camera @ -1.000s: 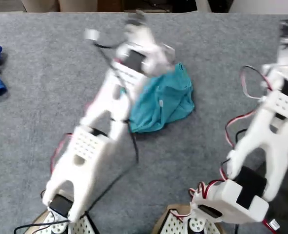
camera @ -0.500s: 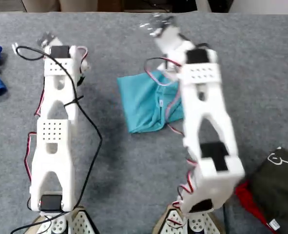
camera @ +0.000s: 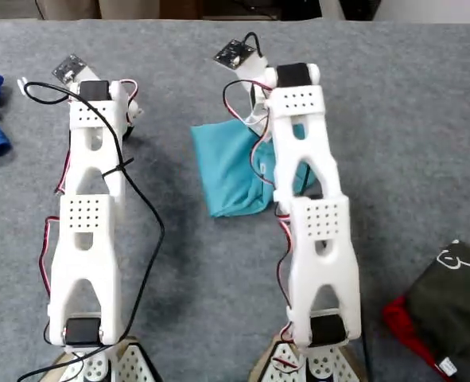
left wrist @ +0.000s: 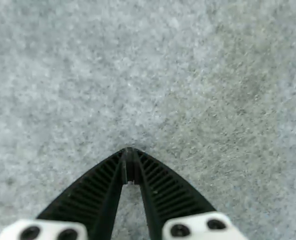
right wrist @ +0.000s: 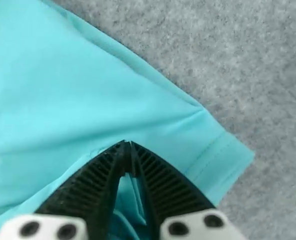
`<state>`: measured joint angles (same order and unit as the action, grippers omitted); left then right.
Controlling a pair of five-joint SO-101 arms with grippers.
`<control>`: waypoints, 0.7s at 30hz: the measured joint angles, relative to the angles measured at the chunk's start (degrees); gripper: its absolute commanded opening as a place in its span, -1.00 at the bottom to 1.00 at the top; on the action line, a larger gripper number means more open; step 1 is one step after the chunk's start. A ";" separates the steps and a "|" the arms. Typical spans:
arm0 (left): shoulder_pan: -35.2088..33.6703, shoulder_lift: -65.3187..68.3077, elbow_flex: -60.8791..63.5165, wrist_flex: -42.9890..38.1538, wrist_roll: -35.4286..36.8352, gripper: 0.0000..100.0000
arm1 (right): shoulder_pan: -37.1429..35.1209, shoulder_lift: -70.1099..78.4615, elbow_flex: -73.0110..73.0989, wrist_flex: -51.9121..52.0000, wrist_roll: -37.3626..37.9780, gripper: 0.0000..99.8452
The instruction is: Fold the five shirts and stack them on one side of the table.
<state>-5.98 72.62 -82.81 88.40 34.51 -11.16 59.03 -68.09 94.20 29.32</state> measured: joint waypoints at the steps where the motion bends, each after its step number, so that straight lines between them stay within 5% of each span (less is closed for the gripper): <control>1: 0.00 0.00 0.00 0.00 0.00 -0.96 | 0.00 1.76 -2.90 1.23 0.00 -0.99; 21: 0.00 0.00 0.00 0.00 0.00 -0.96 | -3.16 13.27 -24.70 5.54 0.00 -0.99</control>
<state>-5.98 72.62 -82.81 88.40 34.51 -14.33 72.31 -92.79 99.74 29.32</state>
